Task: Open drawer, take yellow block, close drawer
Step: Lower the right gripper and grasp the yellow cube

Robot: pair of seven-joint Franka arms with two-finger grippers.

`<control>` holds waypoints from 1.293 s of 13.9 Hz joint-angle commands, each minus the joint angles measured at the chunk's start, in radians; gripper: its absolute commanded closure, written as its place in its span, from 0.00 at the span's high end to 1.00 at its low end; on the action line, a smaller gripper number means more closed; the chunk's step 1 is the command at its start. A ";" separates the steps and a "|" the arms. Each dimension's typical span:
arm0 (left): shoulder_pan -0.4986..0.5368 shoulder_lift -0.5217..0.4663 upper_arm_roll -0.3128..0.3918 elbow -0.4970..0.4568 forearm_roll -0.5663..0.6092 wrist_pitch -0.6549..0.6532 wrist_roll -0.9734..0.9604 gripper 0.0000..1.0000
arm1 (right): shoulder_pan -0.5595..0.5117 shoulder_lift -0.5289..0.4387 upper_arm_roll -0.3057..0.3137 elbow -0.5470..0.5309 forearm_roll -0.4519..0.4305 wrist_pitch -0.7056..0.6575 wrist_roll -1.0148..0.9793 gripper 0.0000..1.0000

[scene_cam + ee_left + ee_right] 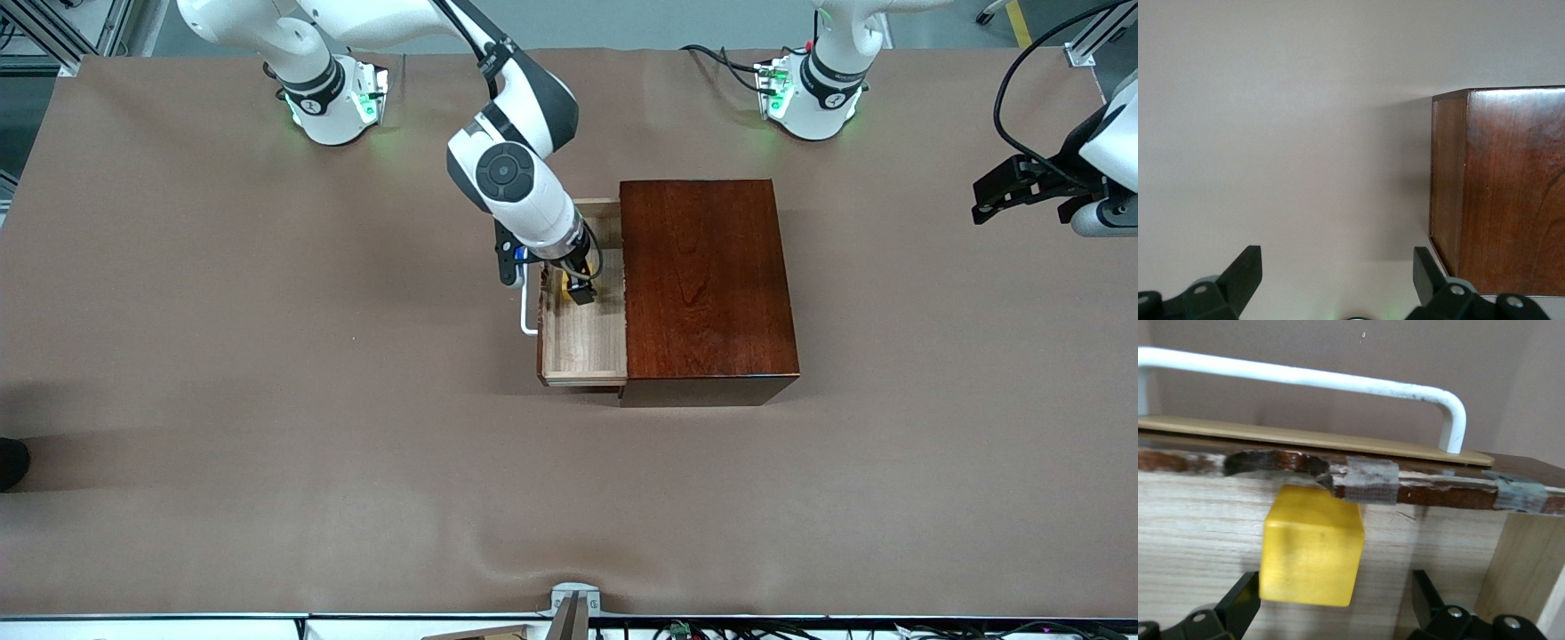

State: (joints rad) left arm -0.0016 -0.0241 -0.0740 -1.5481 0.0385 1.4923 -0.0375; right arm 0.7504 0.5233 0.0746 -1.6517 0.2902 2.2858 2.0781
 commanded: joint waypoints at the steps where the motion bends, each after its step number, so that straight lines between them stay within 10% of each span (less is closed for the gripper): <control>1: 0.008 -0.019 -0.004 -0.017 -0.020 0.011 0.024 1.00 | 0.020 0.024 -0.015 0.026 -0.041 -0.002 0.020 1.00; 2: 0.008 -0.019 -0.004 -0.017 -0.020 0.011 0.024 1.00 | 0.020 0.027 -0.013 0.023 -0.074 -0.008 0.022 1.00; 3: 0.008 -0.019 -0.004 -0.017 -0.020 0.011 0.024 1.00 | 0.020 0.027 -0.013 0.023 -0.078 -0.008 0.022 0.80; 5: 0.008 -0.017 -0.004 -0.015 -0.020 0.011 0.024 1.00 | 0.020 0.027 -0.012 0.029 -0.083 -0.005 0.019 0.05; 18: 0.008 -0.017 -0.013 -0.017 -0.020 0.016 0.022 1.00 | -0.086 0.015 -0.007 0.254 -0.069 -0.296 0.074 0.00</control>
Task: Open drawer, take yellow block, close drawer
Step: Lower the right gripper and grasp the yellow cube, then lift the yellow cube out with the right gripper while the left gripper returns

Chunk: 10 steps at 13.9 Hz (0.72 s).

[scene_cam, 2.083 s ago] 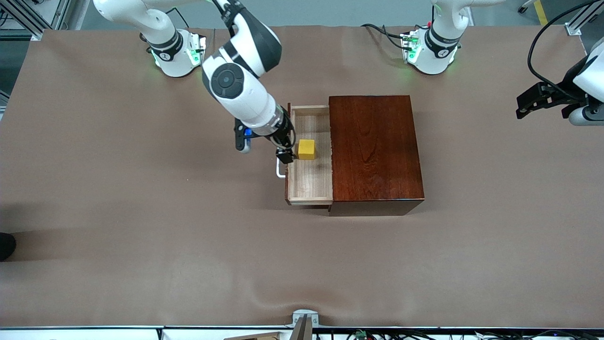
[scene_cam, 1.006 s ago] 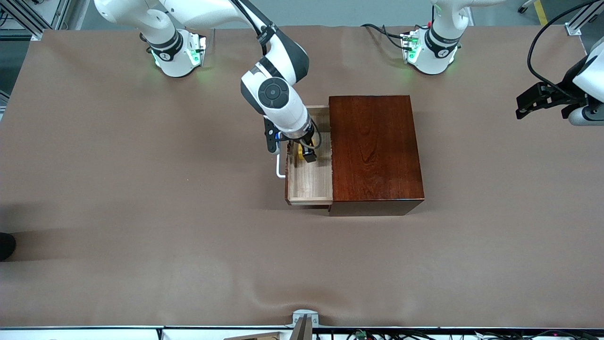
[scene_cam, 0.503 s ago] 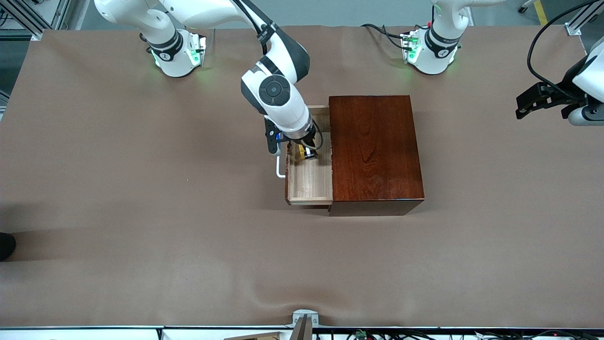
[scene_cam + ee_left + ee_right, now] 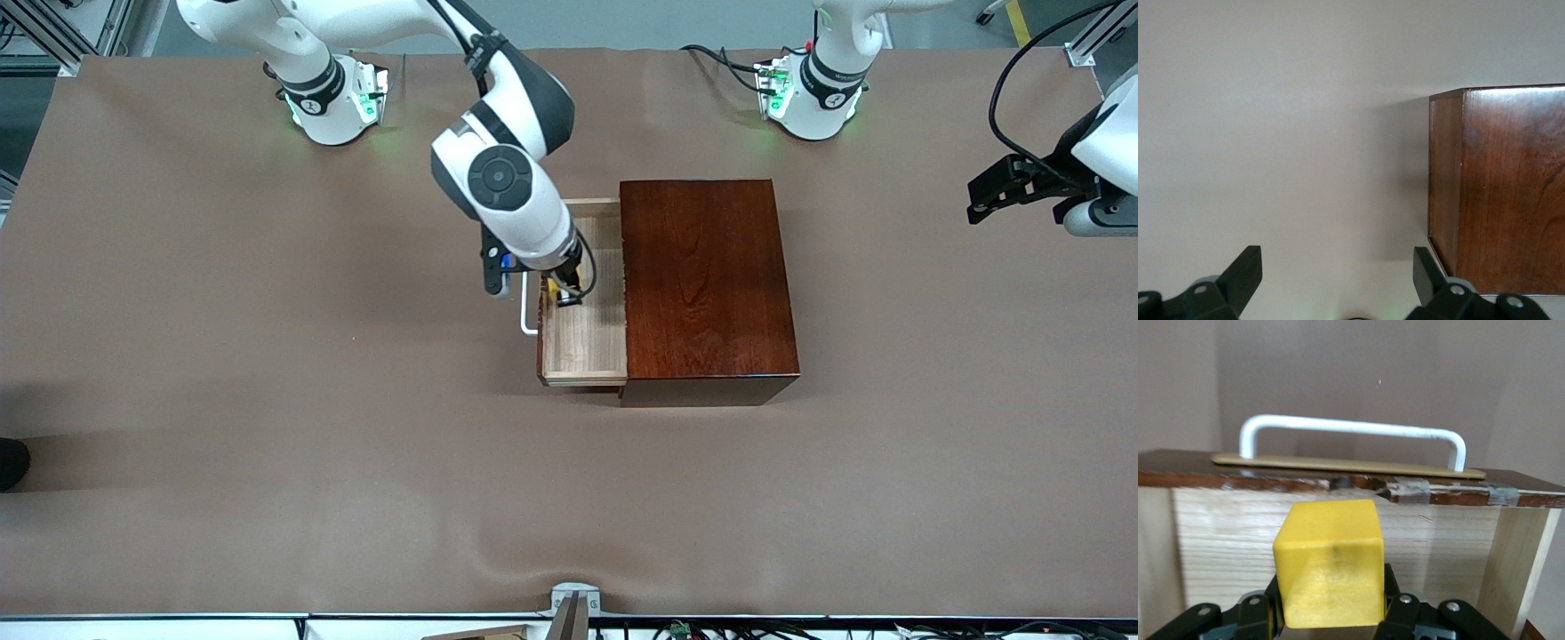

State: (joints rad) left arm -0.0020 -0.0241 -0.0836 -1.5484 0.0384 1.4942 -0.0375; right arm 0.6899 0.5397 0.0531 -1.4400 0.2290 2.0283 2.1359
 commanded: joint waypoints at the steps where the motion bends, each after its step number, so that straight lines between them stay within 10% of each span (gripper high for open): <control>1: 0.008 -0.017 -0.005 -0.016 -0.020 0.018 0.022 1.00 | -0.041 -0.004 0.014 0.058 -0.010 -0.054 0.016 0.00; 10: 0.008 -0.017 -0.019 -0.013 -0.020 0.020 0.021 1.00 | -0.219 -0.095 0.010 0.078 -0.011 -0.220 -0.414 0.00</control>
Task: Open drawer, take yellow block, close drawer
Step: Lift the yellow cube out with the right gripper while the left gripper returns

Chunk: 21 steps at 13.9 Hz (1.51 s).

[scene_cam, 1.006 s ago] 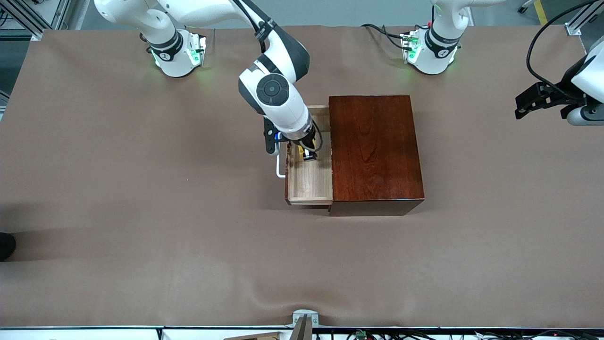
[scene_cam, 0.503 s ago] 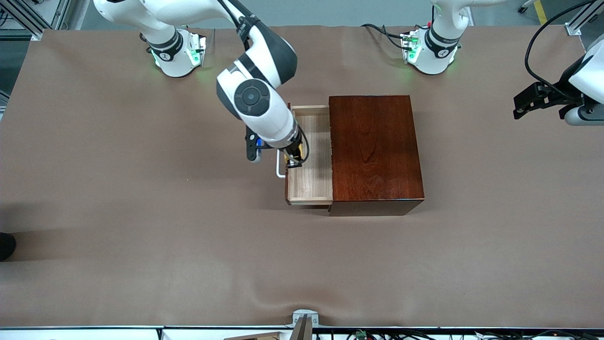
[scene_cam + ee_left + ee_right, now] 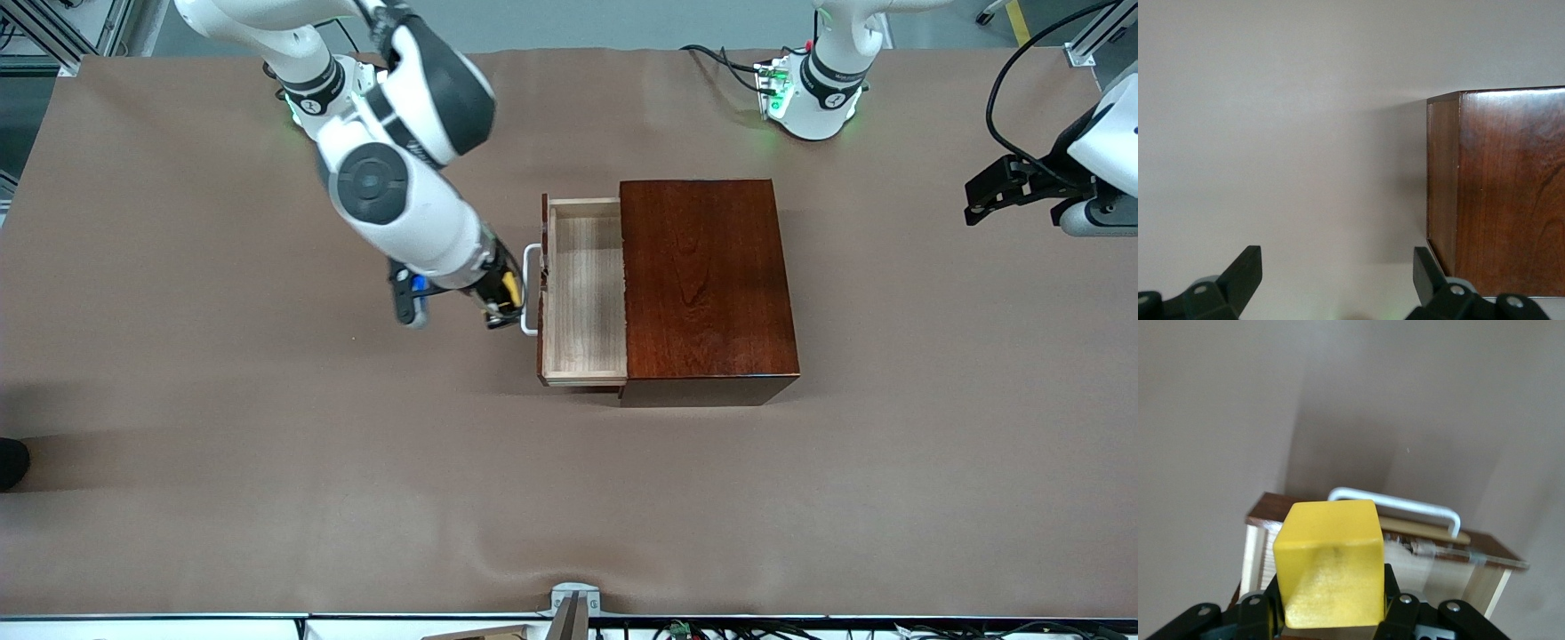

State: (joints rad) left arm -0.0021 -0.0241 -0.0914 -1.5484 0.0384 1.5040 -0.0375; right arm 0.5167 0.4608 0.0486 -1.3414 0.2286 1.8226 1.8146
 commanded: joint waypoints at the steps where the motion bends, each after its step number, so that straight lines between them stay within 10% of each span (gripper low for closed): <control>1: 0.007 -0.011 -0.013 -0.006 -0.020 0.010 0.013 1.00 | -0.063 -0.016 0.014 -0.021 -0.011 -0.035 -0.150 0.00; 15: -0.019 0.036 -0.103 0.034 -0.022 0.005 -0.045 1.00 | -0.405 -0.042 0.011 -0.176 -0.023 -0.158 -0.854 0.00; 21: -0.185 0.222 -0.209 0.181 -0.019 0.010 -0.449 1.00 | -0.484 -0.059 0.010 -0.294 -0.104 -0.071 -1.121 0.00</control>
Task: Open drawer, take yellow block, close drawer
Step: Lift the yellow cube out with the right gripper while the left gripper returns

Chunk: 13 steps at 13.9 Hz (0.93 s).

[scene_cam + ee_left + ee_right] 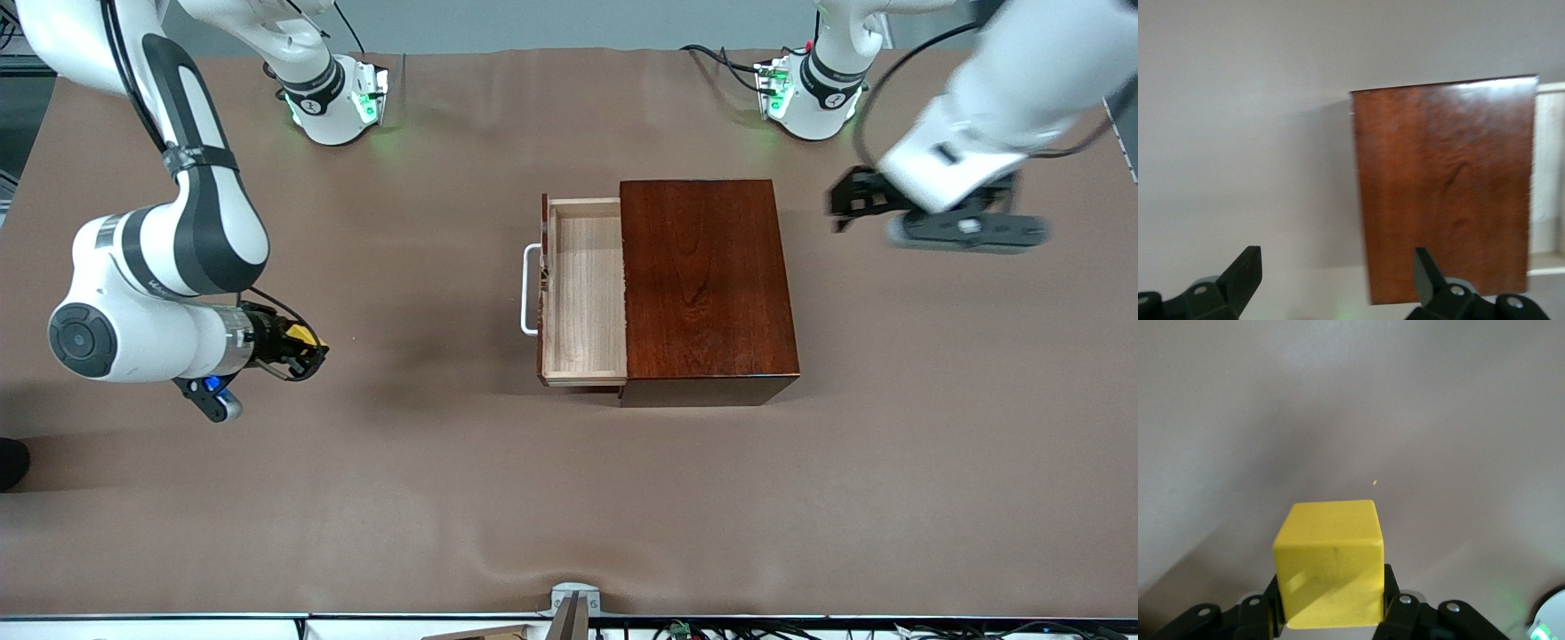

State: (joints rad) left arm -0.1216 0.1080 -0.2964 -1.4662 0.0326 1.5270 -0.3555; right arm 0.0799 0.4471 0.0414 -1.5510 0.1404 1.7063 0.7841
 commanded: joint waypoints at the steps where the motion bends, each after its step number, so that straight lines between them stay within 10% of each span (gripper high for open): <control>1: -0.110 0.134 -0.003 0.140 -0.011 -0.002 -0.219 1.00 | -0.070 -0.045 0.018 -0.122 -0.018 0.082 -0.148 0.00; 13: -0.484 0.436 0.010 0.256 -0.006 0.401 -1.070 1.00 | -0.291 0.031 0.018 -0.319 -0.151 0.393 -0.704 0.00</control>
State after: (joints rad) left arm -0.5671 0.4687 -0.2971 -1.2776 0.0324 1.8785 -1.3085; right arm -0.1617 0.4606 0.0389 -1.8597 0.0353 2.0648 0.1416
